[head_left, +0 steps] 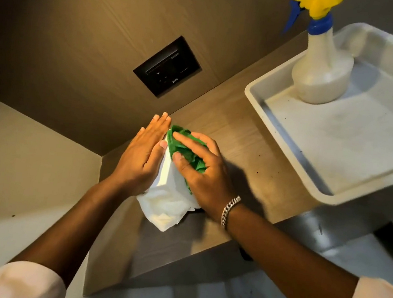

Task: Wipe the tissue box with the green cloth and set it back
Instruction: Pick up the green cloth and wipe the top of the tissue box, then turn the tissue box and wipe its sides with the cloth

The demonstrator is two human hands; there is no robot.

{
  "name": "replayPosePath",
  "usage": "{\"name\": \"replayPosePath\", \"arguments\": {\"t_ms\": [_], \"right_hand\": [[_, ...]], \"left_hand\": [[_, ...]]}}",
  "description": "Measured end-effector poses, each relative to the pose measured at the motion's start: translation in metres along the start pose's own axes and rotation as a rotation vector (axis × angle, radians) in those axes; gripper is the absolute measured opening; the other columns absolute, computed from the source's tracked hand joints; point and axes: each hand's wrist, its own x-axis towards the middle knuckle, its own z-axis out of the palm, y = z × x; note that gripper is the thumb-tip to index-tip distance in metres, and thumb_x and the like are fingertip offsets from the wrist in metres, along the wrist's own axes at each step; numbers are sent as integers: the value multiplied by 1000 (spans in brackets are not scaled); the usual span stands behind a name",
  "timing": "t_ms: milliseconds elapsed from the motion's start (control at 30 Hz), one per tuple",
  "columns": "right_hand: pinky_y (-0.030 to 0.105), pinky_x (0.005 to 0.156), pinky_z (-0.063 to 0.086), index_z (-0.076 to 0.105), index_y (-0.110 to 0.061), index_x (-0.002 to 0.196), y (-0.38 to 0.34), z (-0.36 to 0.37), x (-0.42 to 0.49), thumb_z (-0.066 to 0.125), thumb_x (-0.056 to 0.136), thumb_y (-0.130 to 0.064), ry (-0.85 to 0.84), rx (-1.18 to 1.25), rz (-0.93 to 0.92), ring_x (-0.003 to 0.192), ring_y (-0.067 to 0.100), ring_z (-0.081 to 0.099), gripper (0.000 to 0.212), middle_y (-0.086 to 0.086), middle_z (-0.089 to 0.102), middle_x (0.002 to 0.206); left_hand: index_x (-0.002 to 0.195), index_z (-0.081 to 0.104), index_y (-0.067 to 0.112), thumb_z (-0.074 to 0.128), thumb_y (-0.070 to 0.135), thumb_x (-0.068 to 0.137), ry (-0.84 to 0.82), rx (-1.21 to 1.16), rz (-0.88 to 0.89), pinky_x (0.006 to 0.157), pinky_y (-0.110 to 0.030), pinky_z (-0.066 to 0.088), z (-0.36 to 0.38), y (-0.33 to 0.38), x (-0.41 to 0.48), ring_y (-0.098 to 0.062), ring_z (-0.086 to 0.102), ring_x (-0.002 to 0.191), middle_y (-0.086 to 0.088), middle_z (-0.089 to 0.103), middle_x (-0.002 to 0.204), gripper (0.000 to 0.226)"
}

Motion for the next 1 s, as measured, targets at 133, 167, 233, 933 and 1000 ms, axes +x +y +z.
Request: {"name": "replayPosePath", "arguments": {"t_ms": [133, 167, 233, 933, 1000], "right_hand": [[33, 98, 50, 69, -28, 111, 1, 4, -36, 67, 81, -34, 30, 9, -166, 127, 12, 47, 31, -2, 50, 137], [32, 98, 51, 70, -29, 110, 4, 4, -44, 68, 80, -33, 48, 0, -174, 127, 11, 47, 30, -4, 51, 137], [33, 96, 52, 68, -40, 108, 12, 4, -60, 67, 80, -33, 66, -69, -150, 127, 10, 48, 29, -14, 50, 137], [48, 90, 56, 78, -20, 96, -37, -71, -124, 73, 74, 0, 22, 200, 308, 100, 28, 70, 30, 6, 76, 107], [48, 91, 55, 77, -19, 98, -33, -74, -118, 71, 76, 1, 28, 257, 340, 100, 29, 70, 31, 8, 76, 106]], "left_hand": [[150, 16, 24, 18, 37, 96, 2, -24, 17, 120, -33, 4, 2, -4, 2, -3, 3, 147, 5, 11, 161, 56], [150, 15, 23, 18, 39, 95, 5, -17, 20, 120, -32, 3, 3, -4, 1, -4, 3, 147, 5, 10, 161, 58], [150, 15, 23, 19, 40, 94, 20, -1, 24, 119, -32, 3, 4, -3, 2, -5, 4, 147, 5, 11, 161, 59], [145, 26, 21, 75, 67, 46, -238, 50, 6, 106, -37, 35, -42, 5, -8, -23, 38, 126, -1, 38, 137, 120], [139, 36, 17, 68, 78, 40, -159, 96, -108, 99, -38, 39, -39, 11, -7, -26, 42, 121, -6, 44, 134, 121]]}}
